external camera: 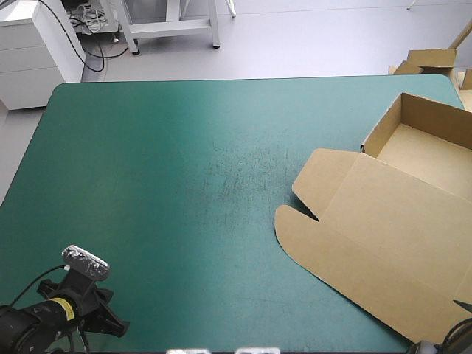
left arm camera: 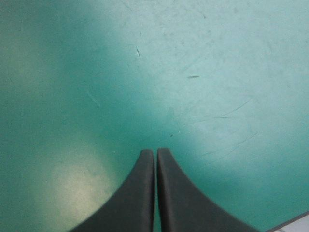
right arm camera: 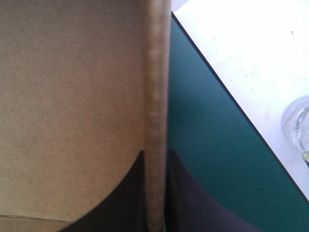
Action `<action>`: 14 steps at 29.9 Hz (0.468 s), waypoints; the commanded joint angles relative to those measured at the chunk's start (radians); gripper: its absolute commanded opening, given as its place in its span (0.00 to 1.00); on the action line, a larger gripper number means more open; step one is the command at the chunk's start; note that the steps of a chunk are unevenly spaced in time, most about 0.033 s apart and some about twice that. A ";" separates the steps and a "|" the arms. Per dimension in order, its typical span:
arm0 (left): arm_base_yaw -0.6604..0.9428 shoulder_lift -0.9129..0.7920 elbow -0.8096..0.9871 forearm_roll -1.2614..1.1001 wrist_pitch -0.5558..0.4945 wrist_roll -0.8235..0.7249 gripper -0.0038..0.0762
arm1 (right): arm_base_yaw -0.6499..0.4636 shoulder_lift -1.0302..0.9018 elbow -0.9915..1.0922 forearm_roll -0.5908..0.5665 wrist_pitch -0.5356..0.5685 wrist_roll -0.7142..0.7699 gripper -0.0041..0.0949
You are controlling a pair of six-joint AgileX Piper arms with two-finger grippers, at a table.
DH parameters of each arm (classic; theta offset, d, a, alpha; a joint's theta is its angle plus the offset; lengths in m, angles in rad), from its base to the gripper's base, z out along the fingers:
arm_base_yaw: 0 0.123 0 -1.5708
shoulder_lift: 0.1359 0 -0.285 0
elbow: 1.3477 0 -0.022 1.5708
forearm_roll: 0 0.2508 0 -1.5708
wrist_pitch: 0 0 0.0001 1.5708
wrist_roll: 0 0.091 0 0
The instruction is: Fold the box
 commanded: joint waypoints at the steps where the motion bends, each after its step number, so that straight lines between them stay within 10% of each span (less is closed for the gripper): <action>1: -0.007 0.003 -0.022 -0.008 -0.044 -0.003 0.04 | -0.007 -0.064 -0.030 0.009 -0.013 0.016 0.23; 6: -0.007 0.003 -0.022 -0.008 -0.044 -0.003 0.04 | -0.007 -0.076 -0.030 0.016 -0.013 0.016 0.50; 14: -0.007 0.003 -0.022 -0.008 -0.044 -0.003 0.04 | -0.007 -0.160 -0.030 0.042 -0.013 0.002 0.51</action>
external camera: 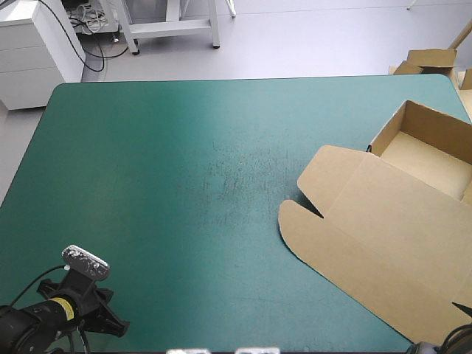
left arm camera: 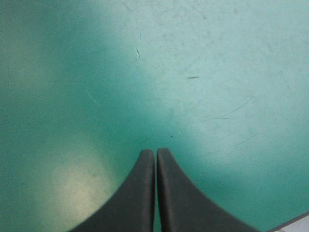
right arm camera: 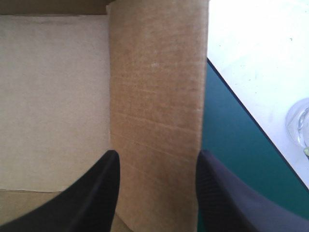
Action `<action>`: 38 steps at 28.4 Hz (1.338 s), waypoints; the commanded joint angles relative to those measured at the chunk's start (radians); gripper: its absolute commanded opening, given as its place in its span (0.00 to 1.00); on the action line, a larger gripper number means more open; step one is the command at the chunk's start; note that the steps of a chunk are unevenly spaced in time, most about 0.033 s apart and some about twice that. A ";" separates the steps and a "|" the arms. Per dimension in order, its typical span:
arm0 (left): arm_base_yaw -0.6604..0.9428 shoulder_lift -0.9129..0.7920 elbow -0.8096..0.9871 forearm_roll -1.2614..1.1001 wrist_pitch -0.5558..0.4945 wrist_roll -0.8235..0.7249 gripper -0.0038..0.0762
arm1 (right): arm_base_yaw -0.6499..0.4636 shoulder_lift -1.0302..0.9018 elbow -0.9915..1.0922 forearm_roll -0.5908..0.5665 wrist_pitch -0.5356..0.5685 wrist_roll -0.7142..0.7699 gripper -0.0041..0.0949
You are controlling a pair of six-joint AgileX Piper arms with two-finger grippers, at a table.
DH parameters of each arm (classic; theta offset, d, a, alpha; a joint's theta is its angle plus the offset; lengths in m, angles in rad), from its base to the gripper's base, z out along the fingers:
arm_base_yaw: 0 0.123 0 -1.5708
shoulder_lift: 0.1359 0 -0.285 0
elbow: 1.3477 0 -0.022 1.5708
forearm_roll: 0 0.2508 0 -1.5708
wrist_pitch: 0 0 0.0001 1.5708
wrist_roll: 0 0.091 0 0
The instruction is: Fold the box
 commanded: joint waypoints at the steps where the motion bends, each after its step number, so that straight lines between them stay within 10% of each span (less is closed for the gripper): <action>1: -0.007 0.003 -0.022 -0.008 -0.042 -0.003 0.04 | -0.006 -0.113 -0.028 0.028 -0.016 -0.035 0.51; 5: -0.007 0.003 -0.022 -0.008 -0.042 -0.003 0.04 | -0.006 -0.207 0.027 0.138 -0.016 -0.079 0.44; 11: -0.007 0.003 -0.022 -0.008 -0.042 -0.003 0.04 | 0.032 -0.398 0.174 0.211 -0.020 -0.140 0.03; 26: -0.007 0.003 -0.022 -0.055 -0.040 -0.008 0.04 | 0.469 -0.966 0.682 0.221 -0.126 -0.202 0.02; 38: -0.007 0.003 -0.022 -0.055 -0.040 -0.008 0.04 | 0.522 -1.313 1.077 0.219 -0.273 -0.318 0.02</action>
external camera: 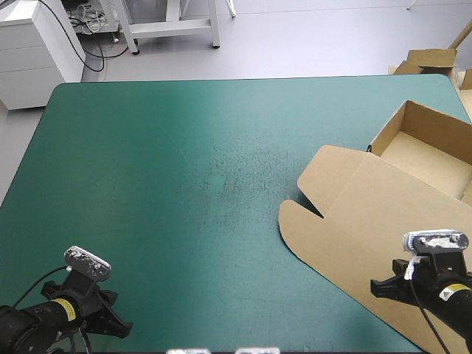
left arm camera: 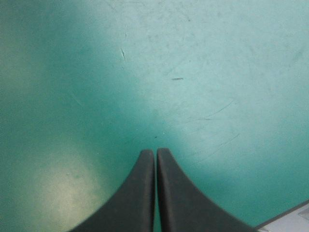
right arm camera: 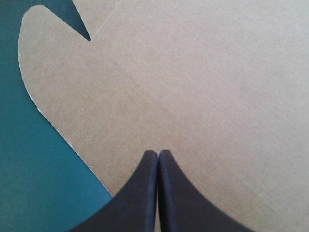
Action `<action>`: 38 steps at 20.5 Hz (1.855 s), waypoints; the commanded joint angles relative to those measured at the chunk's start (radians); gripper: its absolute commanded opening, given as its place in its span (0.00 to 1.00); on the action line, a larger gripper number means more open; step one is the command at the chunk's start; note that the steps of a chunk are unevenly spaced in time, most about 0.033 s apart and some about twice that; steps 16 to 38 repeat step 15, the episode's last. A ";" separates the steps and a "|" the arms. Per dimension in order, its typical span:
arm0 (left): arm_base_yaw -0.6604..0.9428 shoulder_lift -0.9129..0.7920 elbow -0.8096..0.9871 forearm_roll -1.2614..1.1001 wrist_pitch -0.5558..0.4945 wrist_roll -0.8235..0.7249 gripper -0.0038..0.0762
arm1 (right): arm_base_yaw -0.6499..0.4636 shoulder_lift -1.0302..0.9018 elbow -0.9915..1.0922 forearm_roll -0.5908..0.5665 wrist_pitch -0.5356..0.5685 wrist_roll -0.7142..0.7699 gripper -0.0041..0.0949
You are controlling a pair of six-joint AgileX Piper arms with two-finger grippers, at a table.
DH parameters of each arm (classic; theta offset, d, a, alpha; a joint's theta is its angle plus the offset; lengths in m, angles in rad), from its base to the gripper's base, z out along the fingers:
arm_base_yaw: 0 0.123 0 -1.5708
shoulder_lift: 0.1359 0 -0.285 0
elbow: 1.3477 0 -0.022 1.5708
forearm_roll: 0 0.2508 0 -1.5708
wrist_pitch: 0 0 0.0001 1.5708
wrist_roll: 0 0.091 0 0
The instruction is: Fold the box
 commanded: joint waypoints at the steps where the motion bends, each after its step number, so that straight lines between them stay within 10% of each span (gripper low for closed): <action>1: -0.007 0.003 -0.022 -0.009 -0.040 -0.008 0.04 | 0.002 -0.046 0.028 0.009 -0.091 -0.051 0.02; 38: -0.007 0.003 -0.022 -0.009 -0.040 -0.008 0.04 | 0.002 -0.103 0.083 0.009 -0.138 -0.066 0.02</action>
